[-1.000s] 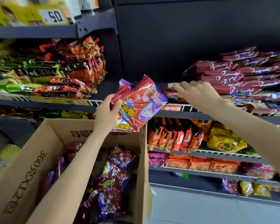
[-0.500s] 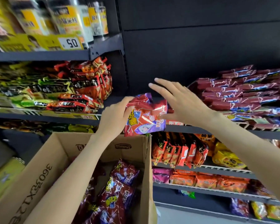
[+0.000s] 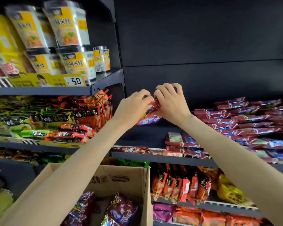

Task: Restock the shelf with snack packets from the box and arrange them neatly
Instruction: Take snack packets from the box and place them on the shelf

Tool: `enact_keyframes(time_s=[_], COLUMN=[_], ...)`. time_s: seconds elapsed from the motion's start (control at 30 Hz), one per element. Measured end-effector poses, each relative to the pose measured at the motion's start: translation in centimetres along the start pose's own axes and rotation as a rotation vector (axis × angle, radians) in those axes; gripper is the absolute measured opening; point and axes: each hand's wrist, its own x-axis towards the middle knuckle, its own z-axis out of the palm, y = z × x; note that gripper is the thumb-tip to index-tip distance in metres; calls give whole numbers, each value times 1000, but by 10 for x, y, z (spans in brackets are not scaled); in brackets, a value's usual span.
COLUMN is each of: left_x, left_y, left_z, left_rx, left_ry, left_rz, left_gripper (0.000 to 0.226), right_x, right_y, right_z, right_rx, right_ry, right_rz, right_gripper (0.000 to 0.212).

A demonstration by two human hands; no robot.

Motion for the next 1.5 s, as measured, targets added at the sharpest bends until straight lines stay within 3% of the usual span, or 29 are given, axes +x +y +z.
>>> enact_keyframes(time_s=[0.17,0.27,0.37,0.43,0.47,0.57,0.63,0.7,0.77,0.9,1.0,1.13,1.23,1.33,1.5], left_x=[32,32,12,-7,-17,-34,-37,-37,-32,-20,-24,-24,-20,-16,1], left_y=[38,60,57,41,32,13,7,9,18,28,25,17,7,2,-4], left_z=[69,91,91,98,105,127,143,157,168,173,175,181,187,193,180], left_rx=[-16,-133,-341,-493,-636,-1205,-1228,-1241,-1348,-1320,-1191,-922,-880,-876,-933], left_ry=[-184,-202,41,196,173,-282,-567,-628,-537,-338,-267,-238,-369,-473,-267], left_rz=[-5,-1,46,-89,-221,-731,-850,-854,-895,-829,-626,-342,-228,-193,-304], left_gripper=[28,39,42,45,52,86,93,91,81,57,54,45,47,37,16], right_x=[-37,-53,-61,-61,-59,-57,-57,-59,-60,-58,-57,-65,-72,-76,-82], right_y=[42,56,69,77,81,87,89,90,91,91,93,87,83,85,89], right_z=[41,56,62,60,60,61,64,66,66,64,58,46,40,38,28], right_rx=[-68,-87,-90,-59,-56,-84,-98,-99,-101,-126,-5,242,296,327,466], right_ry=[-265,-404,-522,-587,-628,-724,-759,-766,-763,-750,-674,-576,-541,-575,-610], right_rz=[97,87,-6,-55,-73,-93,-88,-84,-79,-91,-81,-147,-185,-178,-148], right_gripper=[68,70,68,67,66,67,70,71,73,79,76,47,28,26,30])
